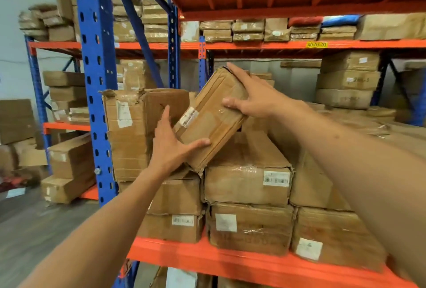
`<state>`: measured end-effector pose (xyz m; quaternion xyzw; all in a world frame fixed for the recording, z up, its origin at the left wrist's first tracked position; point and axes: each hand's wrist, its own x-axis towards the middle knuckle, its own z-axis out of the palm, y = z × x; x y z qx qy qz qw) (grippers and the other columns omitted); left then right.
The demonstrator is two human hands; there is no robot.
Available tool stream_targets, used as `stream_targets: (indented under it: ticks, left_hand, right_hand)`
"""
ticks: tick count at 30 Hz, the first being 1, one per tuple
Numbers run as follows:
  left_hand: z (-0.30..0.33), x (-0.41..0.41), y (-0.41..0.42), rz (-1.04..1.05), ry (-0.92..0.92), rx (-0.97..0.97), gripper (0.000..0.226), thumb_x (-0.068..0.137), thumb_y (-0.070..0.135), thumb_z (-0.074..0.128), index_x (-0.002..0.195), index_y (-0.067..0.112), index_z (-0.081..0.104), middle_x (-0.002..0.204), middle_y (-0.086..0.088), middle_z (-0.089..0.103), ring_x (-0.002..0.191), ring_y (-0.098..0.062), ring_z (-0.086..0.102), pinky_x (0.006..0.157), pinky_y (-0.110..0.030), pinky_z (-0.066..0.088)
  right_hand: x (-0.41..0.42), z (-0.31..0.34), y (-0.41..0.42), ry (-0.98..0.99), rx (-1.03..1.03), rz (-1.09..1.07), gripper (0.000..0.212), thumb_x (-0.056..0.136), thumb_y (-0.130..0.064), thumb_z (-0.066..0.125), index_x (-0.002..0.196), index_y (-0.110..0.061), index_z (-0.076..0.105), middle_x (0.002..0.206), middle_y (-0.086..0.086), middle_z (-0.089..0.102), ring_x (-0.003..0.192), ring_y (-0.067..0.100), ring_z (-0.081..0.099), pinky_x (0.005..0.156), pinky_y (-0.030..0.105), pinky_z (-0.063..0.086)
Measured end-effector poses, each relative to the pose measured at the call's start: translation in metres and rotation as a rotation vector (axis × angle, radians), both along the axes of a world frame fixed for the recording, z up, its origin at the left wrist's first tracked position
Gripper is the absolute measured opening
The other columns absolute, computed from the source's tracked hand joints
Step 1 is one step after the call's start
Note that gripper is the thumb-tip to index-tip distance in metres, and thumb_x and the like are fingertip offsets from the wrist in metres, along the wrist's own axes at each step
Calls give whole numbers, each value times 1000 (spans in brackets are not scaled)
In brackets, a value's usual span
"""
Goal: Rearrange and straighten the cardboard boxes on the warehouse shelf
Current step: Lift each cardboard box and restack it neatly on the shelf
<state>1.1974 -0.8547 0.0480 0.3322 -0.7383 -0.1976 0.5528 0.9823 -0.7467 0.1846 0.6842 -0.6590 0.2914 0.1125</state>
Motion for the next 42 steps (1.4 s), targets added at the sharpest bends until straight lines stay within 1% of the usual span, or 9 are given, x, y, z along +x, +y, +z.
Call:
stream_targets:
  ticks: [8,14,16,18,22,27,35,39,42]
  left_hand:
    - [13,-26,0,-72,-165,-67,108,38,80,86,130,31,58,120,10,52,114,-14,50,102,-38,47]
    - [24,-49,13,-156,-471,-268,112,43,80,83,136,24,57,137,3,49,132,-17,36,111,-47,39]
    - [24,-49,14,-171,-447,-257,107,45,76,85,135,25,56,138,3,49,131,-16,38,112,-48,39]
    - [21,-42,11,-196,-340,-180,108,47,68,91,139,28,51,139,5,44,127,-12,41,113,-45,39]
    - [16,-35,3,-317,-233,154,147,45,51,101,158,35,8,152,3,34,139,-17,35,119,-41,28]
    - [16,-43,-5,-441,-209,249,126,44,34,102,147,38,29,124,15,52,112,-4,53,99,-27,44]
    - [19,-62,-14,-460,-132,355,143,52,15,101,159,24,6,135,5,53,124,-15,51,114,-36,35]
    - [9,-66,-17,-496,-71,431,112,52,7,99,145,19,38,125,2,66,116,-15,62,112,-41,43]
    - [9,-66,-17,-535,-48,516,115,57,5,97,149,21,29,125,4,61,113,-12,58,104,-32,44]
  right_hand:
    - [-52,-49,51,-244,107,-105,104,84,-63,71,149,-58,-10,162,12,30,139,36,42,115,56,33]
    - [-72,-29,71,107,370,-380,83,73,-60,82,143,-29,50,140,4,56,112,22,58,95,42,51]
    - [-63,-15,69,184,436,-444,92,64,-65,85,143,-31,53,137,4,55,109,23,61,90,41,52]
    - [-54,-10,60,275,529,-512,115,53,-75,85,153,-42,38,155,7,36,136,35,44,105,52,41]
    - [-53,-18,43,278,675,-420,141,43,-78,85,158,-49,8,170,-1,7,153,36,13,119,62,20]
    - [-80,-25,42,135,639,-386,149,26,-92,78,154,-55,14,169,-9,15,152,29,21,119,58,22]
    - [-106,-39,30,154,424,-344,123,42,-89,75,148,-34,46,143,5,51,126,29,48,109,49,40]
    - [-102,-38,28,146,412,-317,108,46,-80,83,137,-27,60,131,4,61,112,24,52,104,44,43]
    - [-100,-44,31,104,374,-323,113,45,-75,86,141,-23,58,135,7,60,119,28,55,107,44,42]
